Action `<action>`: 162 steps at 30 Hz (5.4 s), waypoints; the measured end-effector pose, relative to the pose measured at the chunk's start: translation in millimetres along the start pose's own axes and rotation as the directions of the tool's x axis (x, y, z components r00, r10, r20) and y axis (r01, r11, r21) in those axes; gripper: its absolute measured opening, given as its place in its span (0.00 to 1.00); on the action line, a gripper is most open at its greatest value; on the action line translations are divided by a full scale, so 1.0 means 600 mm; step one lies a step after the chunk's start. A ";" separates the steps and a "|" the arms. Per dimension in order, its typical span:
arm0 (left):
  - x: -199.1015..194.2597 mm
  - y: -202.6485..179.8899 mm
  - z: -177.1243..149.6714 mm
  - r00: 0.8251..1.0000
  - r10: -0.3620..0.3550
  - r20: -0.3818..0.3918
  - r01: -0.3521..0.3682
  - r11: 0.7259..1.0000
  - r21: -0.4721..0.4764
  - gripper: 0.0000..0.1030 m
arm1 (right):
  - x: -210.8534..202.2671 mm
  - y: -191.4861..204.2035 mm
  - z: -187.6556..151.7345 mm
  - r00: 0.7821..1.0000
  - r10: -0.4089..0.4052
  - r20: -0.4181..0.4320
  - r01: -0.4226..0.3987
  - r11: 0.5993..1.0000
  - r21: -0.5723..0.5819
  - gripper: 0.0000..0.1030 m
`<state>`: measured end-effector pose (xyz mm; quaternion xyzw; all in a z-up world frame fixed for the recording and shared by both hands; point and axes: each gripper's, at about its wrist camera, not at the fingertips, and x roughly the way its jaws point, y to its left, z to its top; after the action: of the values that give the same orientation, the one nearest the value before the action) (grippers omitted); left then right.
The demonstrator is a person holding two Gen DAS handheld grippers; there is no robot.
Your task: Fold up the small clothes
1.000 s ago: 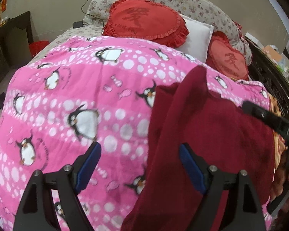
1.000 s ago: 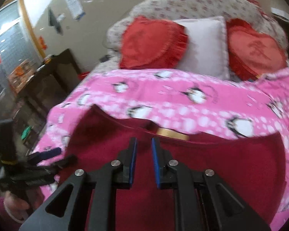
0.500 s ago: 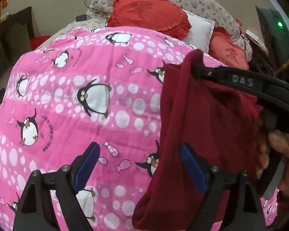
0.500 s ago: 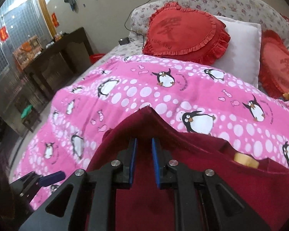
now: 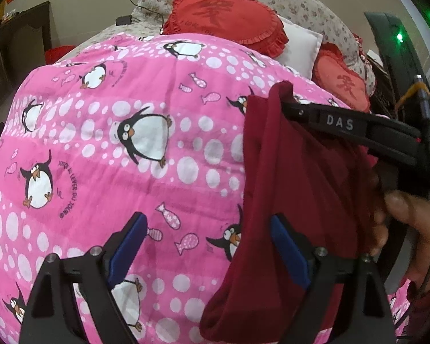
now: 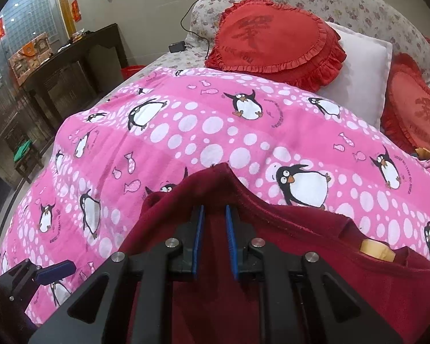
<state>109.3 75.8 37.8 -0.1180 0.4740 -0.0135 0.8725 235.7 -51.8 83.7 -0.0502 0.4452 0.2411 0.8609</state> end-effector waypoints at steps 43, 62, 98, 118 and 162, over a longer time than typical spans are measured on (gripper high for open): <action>0.002 0.034 -0.025 0.985 -0.167 -0.032 0.166 0.985 -0.035 0.93 | 0.030 0.121 0.001 0.960 -0.204 -0.190 0.180 0.974 -0.140 0.58; 0.000 -0.033 -0.001 0.973 -0.232 -0.015 0.233 0.970 0.067 0.93 | -0.088 0.022 -0.002 0.994 0.075 -0.078 -0.076 0.997 -0.022 0.00; 0.001 -0.085 -0.037 0.969 -0.246 -0.004 0.244 0.962 0.124 0.32 | -0.007 0.047 0.012 0.980 -0.015 -0.199 0.016 1.000 0.001 0.35; -0.133 -0.269 -0.035 0.905 -0.424 -0.032 0.412 0.858 0.306 0.29 | -0.237 -0.122 -0.043 0.974 0.219 0.048 -0.224 0.968 0.113 0.00; -0.005 -0.382 -0.128 0.968 -0.221 -0.122 0.252 0.889 0.382 0.71 | -0.325 -0.376 -0.318 1.000 0.000 0.017 -0.005 0.950 0.311 0.12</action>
<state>64.1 -161.3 50.3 0.0040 0.4758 -0.2193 0.8518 102.6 -379.6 94.7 0.0886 0.4706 0.1692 0.8614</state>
